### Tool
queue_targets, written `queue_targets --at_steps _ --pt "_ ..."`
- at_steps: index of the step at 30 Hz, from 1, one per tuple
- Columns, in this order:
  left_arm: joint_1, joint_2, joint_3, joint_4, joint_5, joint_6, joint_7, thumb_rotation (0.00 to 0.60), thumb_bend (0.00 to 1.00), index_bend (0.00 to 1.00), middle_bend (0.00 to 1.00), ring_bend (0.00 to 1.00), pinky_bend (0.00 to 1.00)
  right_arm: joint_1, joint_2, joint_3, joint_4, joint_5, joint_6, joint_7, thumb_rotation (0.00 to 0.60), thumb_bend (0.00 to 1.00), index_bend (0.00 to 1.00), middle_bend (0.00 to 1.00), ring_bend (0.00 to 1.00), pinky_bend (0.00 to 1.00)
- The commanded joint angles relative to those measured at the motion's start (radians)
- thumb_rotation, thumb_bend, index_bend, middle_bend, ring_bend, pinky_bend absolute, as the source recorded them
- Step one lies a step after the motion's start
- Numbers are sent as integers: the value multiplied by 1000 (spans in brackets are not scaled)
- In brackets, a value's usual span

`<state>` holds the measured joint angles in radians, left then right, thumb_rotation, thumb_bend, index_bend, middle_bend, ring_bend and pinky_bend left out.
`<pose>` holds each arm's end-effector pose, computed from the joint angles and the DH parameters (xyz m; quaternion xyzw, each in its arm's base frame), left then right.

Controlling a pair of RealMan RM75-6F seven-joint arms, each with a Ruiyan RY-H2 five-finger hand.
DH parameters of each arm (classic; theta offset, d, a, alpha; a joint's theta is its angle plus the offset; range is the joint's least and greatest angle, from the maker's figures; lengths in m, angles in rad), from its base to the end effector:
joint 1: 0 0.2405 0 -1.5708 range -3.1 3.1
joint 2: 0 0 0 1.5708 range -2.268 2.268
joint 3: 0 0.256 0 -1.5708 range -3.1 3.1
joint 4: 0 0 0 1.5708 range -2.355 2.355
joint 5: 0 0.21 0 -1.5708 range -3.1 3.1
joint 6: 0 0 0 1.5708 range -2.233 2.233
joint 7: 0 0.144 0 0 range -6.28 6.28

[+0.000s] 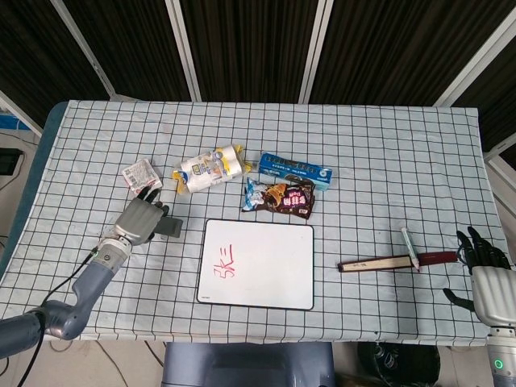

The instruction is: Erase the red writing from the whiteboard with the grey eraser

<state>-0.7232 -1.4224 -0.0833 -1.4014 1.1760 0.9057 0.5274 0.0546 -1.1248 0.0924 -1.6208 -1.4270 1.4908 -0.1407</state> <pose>-0.2050 0.3519 0.0177 -0.8101 -0.2424 -0.2394 0.4772 -0.3200 -0.1797 0.1672 0.5798 -0.3633 0.3436 0.6433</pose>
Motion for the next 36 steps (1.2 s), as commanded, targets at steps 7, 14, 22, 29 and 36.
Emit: queue_targets --at_steps 7,14,22,29,36 --pt "-47 112 -67 -241 6 43 64 600 317 427 430 89 113 -2 0 -1 -1 -3 4 -2 600 55 4 14 135 187" --pt "-130 82 -96 -306 -149 -22 189 600 317 416 429 89 113 -2 1 -1 0 -2 4 -1 600 56 4 14 134 187" --pt "-235 -9 -97 -289 -300 -45 327 600 317 418 433 89 113 -1 2 1 1 4 -1 1 600 55 4 14 135 187" --pt "-288 -82 -76 -240 -365 -37 383 600 317 417 434 89 113 -4 1 1 1 5 5 -4 600 55 4 14 134 187" --pt "-315 -125 -50 -204 -403 -27 404 600 317 419 435 89 113 -4 2 2 0 6 4 -2 600 56 5 14 135 187"
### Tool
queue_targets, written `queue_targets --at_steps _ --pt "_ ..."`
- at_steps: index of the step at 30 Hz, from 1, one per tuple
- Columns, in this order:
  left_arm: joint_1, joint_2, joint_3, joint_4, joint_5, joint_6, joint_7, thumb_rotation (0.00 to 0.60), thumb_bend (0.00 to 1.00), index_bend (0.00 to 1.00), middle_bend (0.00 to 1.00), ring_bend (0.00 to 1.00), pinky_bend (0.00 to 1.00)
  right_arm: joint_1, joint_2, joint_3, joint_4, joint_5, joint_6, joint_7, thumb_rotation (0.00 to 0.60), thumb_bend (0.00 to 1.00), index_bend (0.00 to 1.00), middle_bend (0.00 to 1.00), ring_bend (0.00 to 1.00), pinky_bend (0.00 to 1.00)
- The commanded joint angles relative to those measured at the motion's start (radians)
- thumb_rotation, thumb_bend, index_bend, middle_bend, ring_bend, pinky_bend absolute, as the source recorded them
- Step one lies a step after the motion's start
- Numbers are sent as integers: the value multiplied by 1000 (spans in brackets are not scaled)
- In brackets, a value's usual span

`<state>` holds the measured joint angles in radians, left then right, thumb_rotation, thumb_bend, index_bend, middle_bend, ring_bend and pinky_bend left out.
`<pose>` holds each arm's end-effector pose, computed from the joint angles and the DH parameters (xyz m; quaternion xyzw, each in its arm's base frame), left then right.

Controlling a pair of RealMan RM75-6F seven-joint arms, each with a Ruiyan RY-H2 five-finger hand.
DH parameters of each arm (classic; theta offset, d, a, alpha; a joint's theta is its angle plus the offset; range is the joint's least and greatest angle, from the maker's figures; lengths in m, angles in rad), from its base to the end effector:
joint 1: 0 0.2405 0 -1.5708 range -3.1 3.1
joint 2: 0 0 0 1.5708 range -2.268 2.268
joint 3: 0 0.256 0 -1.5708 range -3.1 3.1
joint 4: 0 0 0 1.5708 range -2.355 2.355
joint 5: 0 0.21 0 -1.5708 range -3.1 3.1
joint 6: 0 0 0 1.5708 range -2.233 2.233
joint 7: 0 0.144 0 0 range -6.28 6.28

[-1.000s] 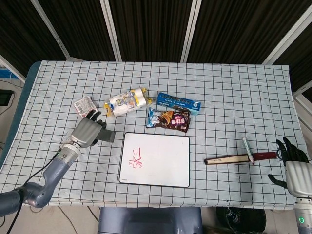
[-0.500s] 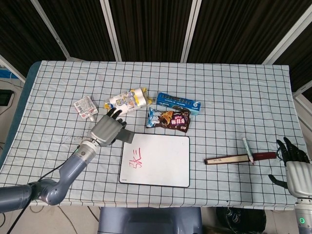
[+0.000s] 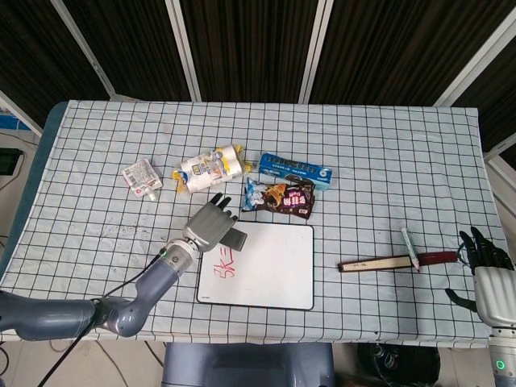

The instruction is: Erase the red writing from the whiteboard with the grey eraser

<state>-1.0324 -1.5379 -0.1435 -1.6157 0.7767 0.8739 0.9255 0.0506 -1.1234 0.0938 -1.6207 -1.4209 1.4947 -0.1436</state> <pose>-0.0662 0.3454 -0.0402 -0.8618 -0.1991 -0.2446 0.3973 -0.3213 -0.1786 0.1687 0.5768 -0.3630 0.3412 0.6474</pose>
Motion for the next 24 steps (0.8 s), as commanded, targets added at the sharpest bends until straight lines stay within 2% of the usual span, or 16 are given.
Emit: queue_targets --at_steps 1,11,24 --pt "-7 -14 16 16 -4 6 7 600 317 419 435 89 113 0 1 0 0 0 1 1 600 56 5 14 134 187" --pt "-20 -65 38 85 7 5 -21 600 317 421 437 89 113 0 2 0 0 -1 -2 3 600 56 4 14 135 187" --pt "-30 -92 83 83 33 5 -24 600 317 425 444 89 113 0 3 -1 0 -2 -1 6 600 55 4 14 135 187"
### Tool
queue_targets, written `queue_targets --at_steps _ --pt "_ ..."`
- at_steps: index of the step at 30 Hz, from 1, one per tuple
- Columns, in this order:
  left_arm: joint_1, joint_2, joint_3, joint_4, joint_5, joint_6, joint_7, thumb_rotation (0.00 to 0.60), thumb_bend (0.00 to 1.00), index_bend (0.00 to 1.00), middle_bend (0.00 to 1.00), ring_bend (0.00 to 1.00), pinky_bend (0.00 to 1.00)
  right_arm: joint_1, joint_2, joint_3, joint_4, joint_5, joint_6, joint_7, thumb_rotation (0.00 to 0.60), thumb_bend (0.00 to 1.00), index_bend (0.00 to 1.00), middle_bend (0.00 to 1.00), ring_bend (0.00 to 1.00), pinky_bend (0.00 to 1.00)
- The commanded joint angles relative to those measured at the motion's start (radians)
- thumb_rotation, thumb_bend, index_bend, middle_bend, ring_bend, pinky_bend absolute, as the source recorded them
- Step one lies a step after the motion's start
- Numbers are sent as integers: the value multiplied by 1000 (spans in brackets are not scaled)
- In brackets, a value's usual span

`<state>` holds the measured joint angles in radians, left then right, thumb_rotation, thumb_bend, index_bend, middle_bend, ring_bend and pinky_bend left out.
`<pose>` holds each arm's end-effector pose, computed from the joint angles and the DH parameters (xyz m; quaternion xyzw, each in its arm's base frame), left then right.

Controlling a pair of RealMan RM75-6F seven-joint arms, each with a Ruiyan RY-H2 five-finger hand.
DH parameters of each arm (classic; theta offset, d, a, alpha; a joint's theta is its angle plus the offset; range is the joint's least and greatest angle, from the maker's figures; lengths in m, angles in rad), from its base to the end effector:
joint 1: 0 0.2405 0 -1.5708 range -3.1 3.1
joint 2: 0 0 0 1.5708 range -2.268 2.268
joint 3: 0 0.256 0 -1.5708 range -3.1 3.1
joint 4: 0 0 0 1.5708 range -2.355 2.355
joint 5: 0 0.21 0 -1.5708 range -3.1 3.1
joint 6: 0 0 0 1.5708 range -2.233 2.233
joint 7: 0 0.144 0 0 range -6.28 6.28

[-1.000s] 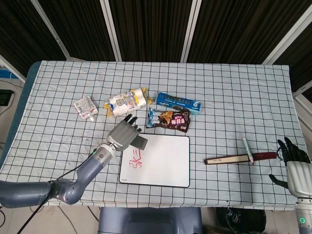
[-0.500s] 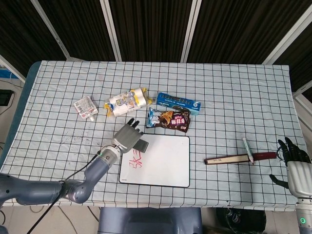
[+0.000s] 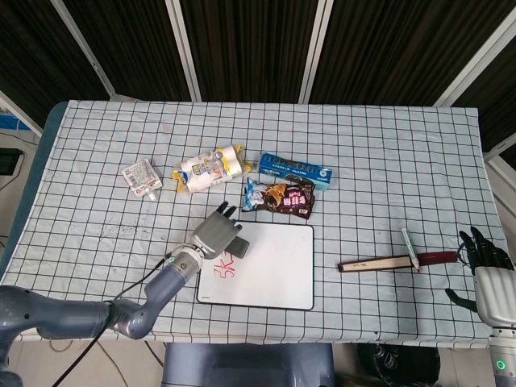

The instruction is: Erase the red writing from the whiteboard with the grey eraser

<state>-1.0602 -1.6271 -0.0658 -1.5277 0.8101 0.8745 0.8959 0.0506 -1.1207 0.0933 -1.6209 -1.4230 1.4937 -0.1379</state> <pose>-0.0735 0.3349 -0.0713 -0.8791 -0.1803 -0.2276 0.3781 -0.3213 -0.1785 0.1692 0.5771 -0.3637 0.3424 0.6461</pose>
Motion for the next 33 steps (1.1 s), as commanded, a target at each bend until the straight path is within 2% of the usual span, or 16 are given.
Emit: queue_targets --at_steps 1,6,22,28,33 --pt "-2 -4 7 -7 -1 5 7 600 317 425 445 89 113 0 0 0 0 0 0 1 600 55 4 14 135 187" --pt "-4 -1 25 -37 -8 17 28 600 318 426 445 89 113 0 1 0 0 -1 1 3 600 55 4 14 135 187" --pt "-12 41 108 -238 -21 58 100 600 318 426 447 89 113 -1 0 1 1 -5 6 3 600 55 5 14 134 187" --pt "-15 42 136 -282 -27 82 133 600 318 426 446 90 113 0 -1 1 1 -7 6 2 600 55 4 14 135 187" --pt "-22 34 136 -282 -30 98 146 600 318 426 447 90 113 -1 -3 2 1 -5 8 3 600 56 4 14 134 187"
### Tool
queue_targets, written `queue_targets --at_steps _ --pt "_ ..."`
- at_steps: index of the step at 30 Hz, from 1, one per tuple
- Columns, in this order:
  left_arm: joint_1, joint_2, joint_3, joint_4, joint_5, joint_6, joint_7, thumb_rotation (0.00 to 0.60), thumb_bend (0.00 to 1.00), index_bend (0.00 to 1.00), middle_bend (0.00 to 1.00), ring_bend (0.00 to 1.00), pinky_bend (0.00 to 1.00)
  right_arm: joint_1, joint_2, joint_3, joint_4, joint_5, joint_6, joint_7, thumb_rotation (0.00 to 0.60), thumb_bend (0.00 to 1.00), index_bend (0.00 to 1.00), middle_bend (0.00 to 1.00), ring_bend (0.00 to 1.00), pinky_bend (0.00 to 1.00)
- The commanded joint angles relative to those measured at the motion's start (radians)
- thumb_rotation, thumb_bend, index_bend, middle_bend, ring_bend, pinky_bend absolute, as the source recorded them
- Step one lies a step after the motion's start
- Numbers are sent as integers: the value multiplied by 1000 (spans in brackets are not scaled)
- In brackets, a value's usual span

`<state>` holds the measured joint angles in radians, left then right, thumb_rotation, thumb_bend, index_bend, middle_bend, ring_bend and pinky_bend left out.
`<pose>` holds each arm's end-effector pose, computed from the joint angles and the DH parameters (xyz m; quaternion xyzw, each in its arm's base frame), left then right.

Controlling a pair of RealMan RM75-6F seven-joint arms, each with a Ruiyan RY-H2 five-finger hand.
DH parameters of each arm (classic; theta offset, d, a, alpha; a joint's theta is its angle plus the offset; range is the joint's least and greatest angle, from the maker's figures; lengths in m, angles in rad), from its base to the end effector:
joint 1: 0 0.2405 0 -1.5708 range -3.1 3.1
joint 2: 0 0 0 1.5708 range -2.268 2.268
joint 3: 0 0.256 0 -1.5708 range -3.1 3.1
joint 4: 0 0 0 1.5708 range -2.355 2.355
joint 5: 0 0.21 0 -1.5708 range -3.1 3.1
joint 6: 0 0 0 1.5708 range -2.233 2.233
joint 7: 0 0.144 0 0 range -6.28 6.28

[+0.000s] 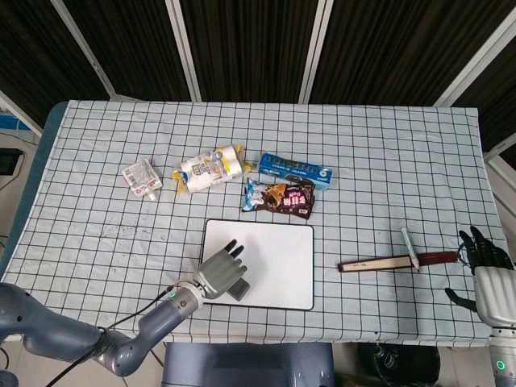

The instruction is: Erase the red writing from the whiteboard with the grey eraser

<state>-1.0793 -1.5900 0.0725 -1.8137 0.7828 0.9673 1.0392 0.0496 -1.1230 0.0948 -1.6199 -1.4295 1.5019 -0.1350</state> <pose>-0.0692 0.2595 -0.0732 -0.9211 -0.1460 -0.1948 0.3037 -0.3201 -0.1786 0.1696 0.5761 -0.3610 0.3472 0.6460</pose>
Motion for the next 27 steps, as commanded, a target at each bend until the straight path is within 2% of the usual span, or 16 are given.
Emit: queue_targets --at_steps 1,16,22,27 --pt "-5 -6 -5 10 -5 8 5 600 318 426 447 89 113 0 0 1 0 2 0 1 600 56 4 14 135 187" --pt "-24 -39 -73 182 -59 -25 -69 600 318 426 449 90 112 0 -1 3 -2 3 1 7 600 55 4 15 135 187" --pt "-20 -32 -70 223 -69 -48 -100 600 318 426 449 90 112 0 -3 3 -1 3 1 6 600 55 4 14 135 187" --pt "-16 -17 -57 190 -53 -53 -111 600 318 420 448 89 112 2 -6 3 -1 -1 2 3 600 55 4 15 135 187"
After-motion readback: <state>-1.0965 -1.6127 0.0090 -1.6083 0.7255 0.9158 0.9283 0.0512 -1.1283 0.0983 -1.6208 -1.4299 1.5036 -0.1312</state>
